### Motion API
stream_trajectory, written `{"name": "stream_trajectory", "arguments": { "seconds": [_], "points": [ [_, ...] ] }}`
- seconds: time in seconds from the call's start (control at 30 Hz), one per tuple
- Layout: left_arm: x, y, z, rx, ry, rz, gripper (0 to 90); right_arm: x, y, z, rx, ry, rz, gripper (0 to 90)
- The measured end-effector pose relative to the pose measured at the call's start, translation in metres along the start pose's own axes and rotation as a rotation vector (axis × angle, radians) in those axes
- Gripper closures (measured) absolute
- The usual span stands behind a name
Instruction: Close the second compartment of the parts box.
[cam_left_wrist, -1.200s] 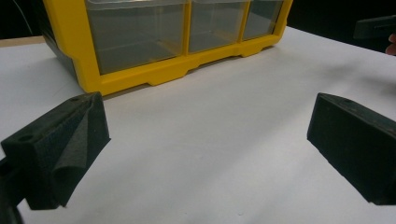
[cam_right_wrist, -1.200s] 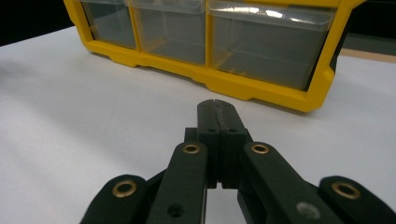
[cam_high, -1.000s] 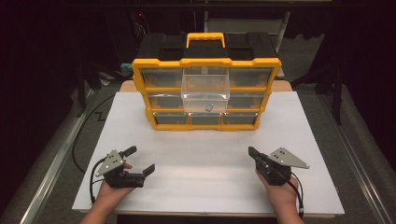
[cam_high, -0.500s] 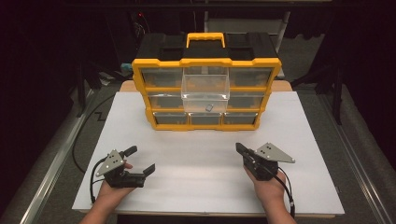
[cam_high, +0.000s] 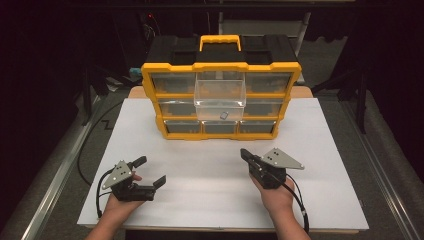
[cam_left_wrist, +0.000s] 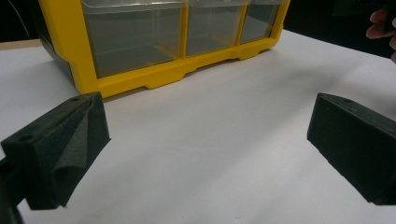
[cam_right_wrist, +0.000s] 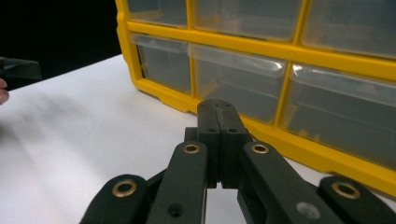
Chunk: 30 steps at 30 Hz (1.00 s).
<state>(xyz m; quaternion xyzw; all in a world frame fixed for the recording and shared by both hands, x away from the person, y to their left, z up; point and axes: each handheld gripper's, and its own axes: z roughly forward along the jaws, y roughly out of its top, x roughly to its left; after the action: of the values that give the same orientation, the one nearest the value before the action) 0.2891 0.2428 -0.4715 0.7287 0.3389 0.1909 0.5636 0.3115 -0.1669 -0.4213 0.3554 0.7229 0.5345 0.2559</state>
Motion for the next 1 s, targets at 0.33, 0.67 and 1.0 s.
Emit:
{"name": "stream_trajectory", "arguments": {
  "seconds": [0.33, 0.67, 1.0],
  "points": [
    [0.000, 0.000, 0.000, -0.003, 0.001, 0.000, 0.3, 0.007, 0.016, 0.006, -0.040, 0.022, -0.007, 90.0],
    [-0.001, 0.000, -0.001, -0.004, 0.000, 0.005, 0.3, 0.015, 0.035, 0.005, -0.086, 0.032, -0.019, 90.0],
    [-0.001, 0.001, -0.001, -0.005, 0.000, 0.007, 0.3, 0.025, 0.054, 0.003, -0.124, 0.050, -0.037, 90.0]
  ]
}}
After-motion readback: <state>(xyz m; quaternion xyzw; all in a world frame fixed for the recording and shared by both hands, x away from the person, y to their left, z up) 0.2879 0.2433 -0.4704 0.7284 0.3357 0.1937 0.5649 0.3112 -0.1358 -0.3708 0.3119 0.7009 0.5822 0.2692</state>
